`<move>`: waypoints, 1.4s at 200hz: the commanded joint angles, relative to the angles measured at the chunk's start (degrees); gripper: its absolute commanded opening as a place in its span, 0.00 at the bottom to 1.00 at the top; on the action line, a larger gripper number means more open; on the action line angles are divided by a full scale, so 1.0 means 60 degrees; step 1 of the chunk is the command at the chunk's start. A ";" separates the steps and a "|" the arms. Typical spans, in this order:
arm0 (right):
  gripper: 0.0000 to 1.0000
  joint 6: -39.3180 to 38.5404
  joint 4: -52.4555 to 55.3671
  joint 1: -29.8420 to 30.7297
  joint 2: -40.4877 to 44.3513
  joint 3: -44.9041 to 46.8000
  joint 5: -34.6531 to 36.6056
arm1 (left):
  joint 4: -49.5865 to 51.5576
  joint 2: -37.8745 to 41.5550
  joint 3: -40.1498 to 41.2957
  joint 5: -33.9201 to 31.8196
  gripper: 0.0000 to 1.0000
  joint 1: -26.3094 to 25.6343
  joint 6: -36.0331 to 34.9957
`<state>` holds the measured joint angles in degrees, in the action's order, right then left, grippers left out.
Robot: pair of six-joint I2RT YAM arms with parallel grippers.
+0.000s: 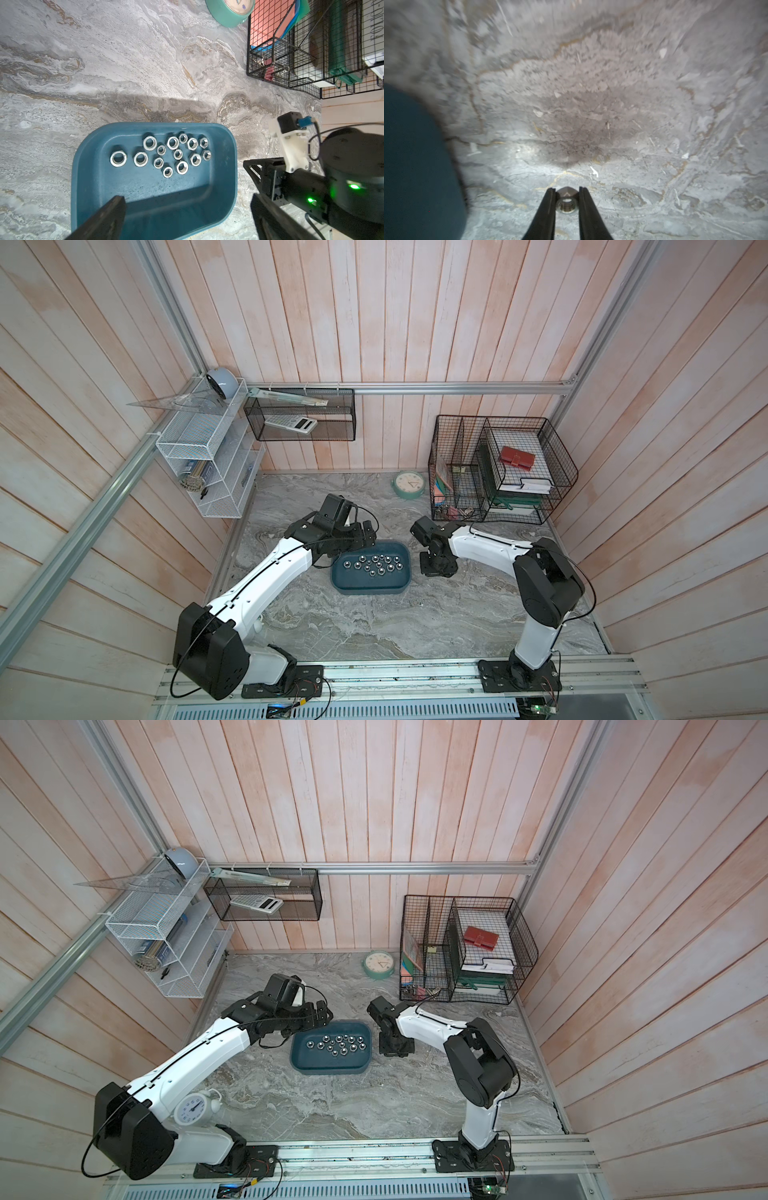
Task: Put the nuts on the desktop into the storage box
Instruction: Pick up the nut from the center of the board, then place the nut in the storage box.
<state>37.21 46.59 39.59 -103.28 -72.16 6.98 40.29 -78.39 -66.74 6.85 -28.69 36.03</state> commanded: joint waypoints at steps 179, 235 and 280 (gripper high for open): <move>0.19 -0.2430 0.1104 0.2504 -0.3155 -0.5787 -0.0753 | 0.2288 0.4464 0.1992 -0.2421 1.00 0.0189 0.1345; 0.19 -0.2751 0.1398 0.3019 -0.4148 -0.6807 -0.1045 | 0.3050 0.5420 0.2272 -0.2714 1.00 0.0196 0.1634; 0.19 -0.2928 0.1849 0.3378 -0.4918 -0.7571 -0.0974 | 0.3242 0.5664 0.2362 -0.2791 1.00 0.0196 0.1712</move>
<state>20.91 54.39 58.89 -130.37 -114.98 1.37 58.17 -44.91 -53.60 -8.29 -27.75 45.58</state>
